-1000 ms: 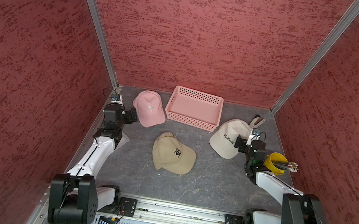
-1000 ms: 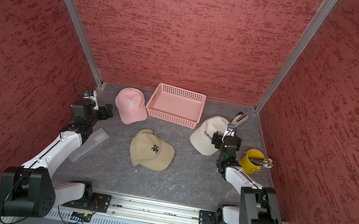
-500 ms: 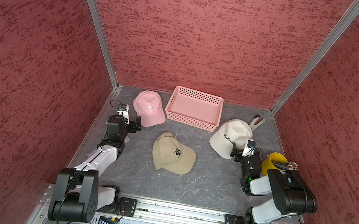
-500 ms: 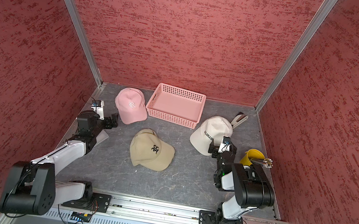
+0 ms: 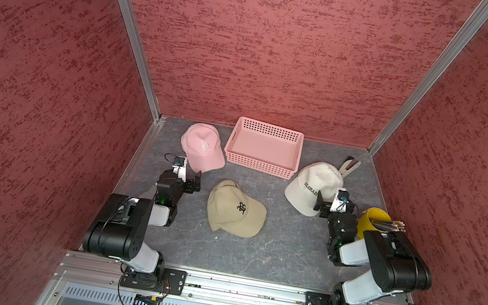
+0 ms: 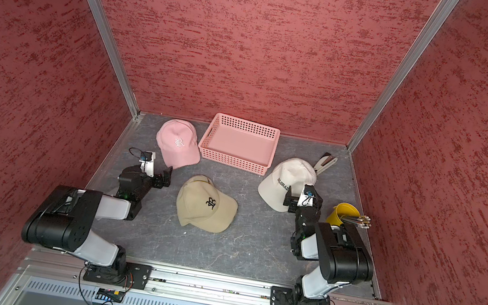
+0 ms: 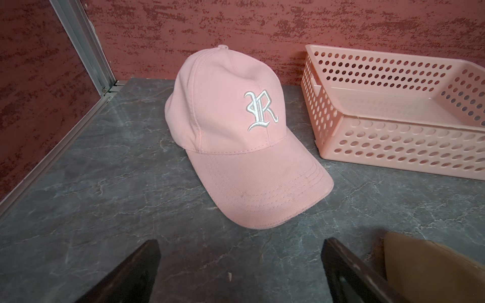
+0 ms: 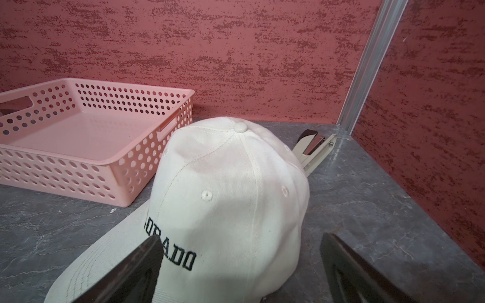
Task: Turn the baseball cap inside out
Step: Reset both arms
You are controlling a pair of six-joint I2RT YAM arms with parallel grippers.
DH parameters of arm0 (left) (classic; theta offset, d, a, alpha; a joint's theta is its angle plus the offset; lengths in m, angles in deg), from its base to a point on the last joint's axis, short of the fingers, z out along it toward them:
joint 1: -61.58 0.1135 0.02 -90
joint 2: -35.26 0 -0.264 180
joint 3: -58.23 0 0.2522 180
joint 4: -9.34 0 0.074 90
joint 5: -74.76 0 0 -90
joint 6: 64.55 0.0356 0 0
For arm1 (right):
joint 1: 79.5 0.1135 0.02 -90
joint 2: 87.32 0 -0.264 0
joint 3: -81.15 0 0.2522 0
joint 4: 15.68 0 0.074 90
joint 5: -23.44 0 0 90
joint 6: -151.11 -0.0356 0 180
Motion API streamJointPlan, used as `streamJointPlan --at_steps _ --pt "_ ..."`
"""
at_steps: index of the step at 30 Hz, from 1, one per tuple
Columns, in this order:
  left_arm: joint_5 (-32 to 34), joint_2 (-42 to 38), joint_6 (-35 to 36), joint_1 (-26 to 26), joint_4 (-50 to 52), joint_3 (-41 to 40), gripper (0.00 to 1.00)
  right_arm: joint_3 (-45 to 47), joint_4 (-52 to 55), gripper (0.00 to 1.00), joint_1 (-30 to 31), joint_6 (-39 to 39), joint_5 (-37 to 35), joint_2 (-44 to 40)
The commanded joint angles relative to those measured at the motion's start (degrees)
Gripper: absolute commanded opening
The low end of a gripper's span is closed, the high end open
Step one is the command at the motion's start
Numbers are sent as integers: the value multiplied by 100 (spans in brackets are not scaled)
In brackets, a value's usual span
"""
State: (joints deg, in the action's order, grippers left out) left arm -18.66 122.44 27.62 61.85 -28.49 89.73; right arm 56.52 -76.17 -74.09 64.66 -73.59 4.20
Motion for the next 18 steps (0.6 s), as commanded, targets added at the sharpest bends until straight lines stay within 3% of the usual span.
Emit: streamJointPlan --at_steps 1,6,10,12,18 --pt "-228 27 137 25 -550 53 100 -150 128 98 -21 69 103 -108" --pt "162 29 97 -41 -278 198 100 -187 218 98 -16 80 112 -130" --pt "1122 96 166 -391 -1330 -299 100 -192 246 99 -17 75 123 -139" --pt "1251 190 237 -470 -1618 -370 100 -208 272 99 -22 76 127 -144" --pt "714 73 -8 -138 -366 192 100 -277 447 99 -19 93 173 -169"
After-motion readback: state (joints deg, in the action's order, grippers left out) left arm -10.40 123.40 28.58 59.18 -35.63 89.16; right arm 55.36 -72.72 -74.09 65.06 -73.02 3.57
